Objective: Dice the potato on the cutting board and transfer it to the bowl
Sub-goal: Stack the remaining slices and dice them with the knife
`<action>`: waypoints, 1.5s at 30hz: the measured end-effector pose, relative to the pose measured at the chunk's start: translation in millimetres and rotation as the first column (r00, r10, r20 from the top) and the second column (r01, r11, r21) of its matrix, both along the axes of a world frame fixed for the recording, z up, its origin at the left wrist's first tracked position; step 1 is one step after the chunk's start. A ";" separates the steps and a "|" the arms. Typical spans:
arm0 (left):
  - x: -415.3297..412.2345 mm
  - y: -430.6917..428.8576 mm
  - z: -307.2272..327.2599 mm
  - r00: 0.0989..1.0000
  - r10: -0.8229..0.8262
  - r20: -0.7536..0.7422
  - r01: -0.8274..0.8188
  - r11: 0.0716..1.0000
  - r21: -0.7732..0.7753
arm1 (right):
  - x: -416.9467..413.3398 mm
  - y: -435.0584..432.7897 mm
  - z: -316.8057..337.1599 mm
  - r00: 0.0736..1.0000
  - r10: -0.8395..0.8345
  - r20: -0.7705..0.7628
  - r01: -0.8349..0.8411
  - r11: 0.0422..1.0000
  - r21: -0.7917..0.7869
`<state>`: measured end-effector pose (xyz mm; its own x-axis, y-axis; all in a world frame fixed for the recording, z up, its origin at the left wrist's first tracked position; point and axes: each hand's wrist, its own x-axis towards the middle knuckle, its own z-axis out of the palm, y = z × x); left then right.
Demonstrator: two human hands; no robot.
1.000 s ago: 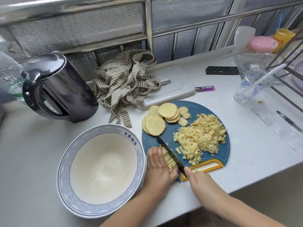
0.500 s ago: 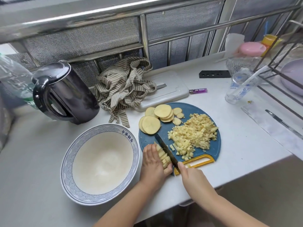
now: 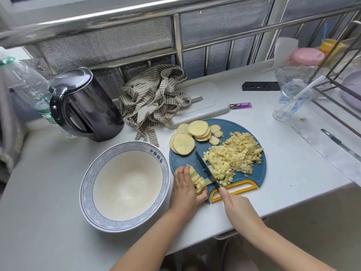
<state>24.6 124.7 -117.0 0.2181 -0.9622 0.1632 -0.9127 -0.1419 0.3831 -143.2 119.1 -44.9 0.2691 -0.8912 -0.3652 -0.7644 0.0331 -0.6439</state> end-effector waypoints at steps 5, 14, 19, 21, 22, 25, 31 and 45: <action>-0.3 -0.8 0.3 1.000 -0.001 0.007 0.001 1.000 0.015 | 0.4 -2.9 0.4 0.999 0.047 -0.018 -0.047 0.999 0.017; -0.1 -0.6 -1.7 1.000 -0.020 0.025 0.020 1.000 -0.001 | 8.2 -1.4 7.0 0.995 0.018 0.102 -0.036 0.983 0.182; -1.0 -1.3 -1.1 1.000 0.013 0.027 -0.015 0.997 0.069 | 5.3 -2.7 2.4 0.972 0.164 -0.168 -0.154 0.985 0.072; -1.0 -1.4 -2.1 1.000 0.019 0.007 -0.020 0.997 0.072 | 1.0 3.1 1.3 0.945 0.205 -0.255 -0.202 0.979 0.040; -1.0 -1.7 -2.6 1.000 0.017 -0.001 -0.017 0.998 0.061 | -3.0 5.6 0.5 0.936 0.219 -0.276 -0.217 0.975 0.038; -1.8 -1.0 -1.7 0.999 0.008 0.032 -0.010 0.998 0.058 | -9.9 8.6 0.9 0.965 0.186 -0.187 -0.175 0.982 0.074; -1.2 -0.3 -2.1 1.000 0.006 0.008 -0.007 0.998 0.068 | -7.1 -19.0 8.8 0.941 -0.244 0.236 0.100 0.865 0.492; 2.2 5.9 -0.6 0.992 0.027 -0.125 -0.027 1.000 -0.001 | -3.8 3.3 12.7 0.941 -0.111 0.319 0.050 0.980 0.193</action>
<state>26.8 130.6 -117.6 0.2630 -0.9552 0.1357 -0.8535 -0.1647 0.4944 -147.1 122.4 -32.2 0.3302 -0.8427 -0.4252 -0.5027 0.2242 -0.8349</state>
